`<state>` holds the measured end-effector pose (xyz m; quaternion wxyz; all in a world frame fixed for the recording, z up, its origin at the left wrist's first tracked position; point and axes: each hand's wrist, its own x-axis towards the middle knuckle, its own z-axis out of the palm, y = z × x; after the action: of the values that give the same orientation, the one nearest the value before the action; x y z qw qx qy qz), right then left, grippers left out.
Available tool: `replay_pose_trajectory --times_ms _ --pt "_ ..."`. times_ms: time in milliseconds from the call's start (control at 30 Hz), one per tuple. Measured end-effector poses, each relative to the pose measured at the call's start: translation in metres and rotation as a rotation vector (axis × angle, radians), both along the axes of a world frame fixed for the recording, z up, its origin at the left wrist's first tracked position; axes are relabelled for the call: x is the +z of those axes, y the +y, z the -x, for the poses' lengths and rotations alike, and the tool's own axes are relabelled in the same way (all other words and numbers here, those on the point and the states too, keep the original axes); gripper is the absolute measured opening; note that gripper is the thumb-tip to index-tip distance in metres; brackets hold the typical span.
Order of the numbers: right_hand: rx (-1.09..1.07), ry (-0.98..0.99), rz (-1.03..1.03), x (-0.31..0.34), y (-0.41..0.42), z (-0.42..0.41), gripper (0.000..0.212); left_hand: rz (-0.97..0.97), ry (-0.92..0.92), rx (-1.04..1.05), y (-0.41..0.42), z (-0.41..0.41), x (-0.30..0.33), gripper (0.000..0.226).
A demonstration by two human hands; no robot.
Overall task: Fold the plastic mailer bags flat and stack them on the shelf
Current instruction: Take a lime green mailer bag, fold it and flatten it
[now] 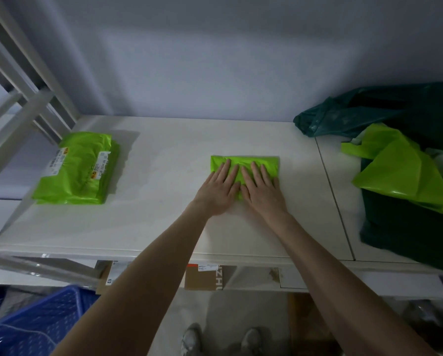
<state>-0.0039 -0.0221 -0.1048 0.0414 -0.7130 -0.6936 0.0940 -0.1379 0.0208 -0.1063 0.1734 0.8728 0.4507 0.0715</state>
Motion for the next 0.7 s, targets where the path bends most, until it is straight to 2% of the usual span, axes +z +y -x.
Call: replay_pose_trajectory --times_ms 67,100,167,233,433,567,700 --pt "-0.013 -0.016 -0.031 0.002 0.002 0.001 0.069 -0.004 -0.178 -0.017 0.002 0.000 0.008 0.049" --pt "-0.020 -0.036 -0.018 0.003 0.003 0.001 0.063 0.074 -0.267 0.067 0.001 0.003 0.014 0.047" --pt "-0.011 -0.052 0.033 0.001 0.004 -0.002 0.054 0.077 -0.320 0.193 0.001 0.013 0.018 0.047" --pt "-0.007 -0.059 -0.026 0.005 0.002 -0.003 0.052 -0.008 -0.362 0.284 -0.001 0.023 0.015 0.048" --pt "0.009 0.020 -0.310 0.011 -0.007 0.016 0.045 -0.150 -0.133 0.224 -0.012 0.051 0.016 0.058" --pt "0.087 -0.045 -0.322 0.013 -0.021 0.034 0.046 -0.250 -0.036 0.101 -0.030 0.057 0.017 0.062" --pt "0.140 -0.098 -0.313 0.004 -0.029 0.047 0.047 -0.295 0.046 0.032 -0.039 0.056 0.005 0.050"
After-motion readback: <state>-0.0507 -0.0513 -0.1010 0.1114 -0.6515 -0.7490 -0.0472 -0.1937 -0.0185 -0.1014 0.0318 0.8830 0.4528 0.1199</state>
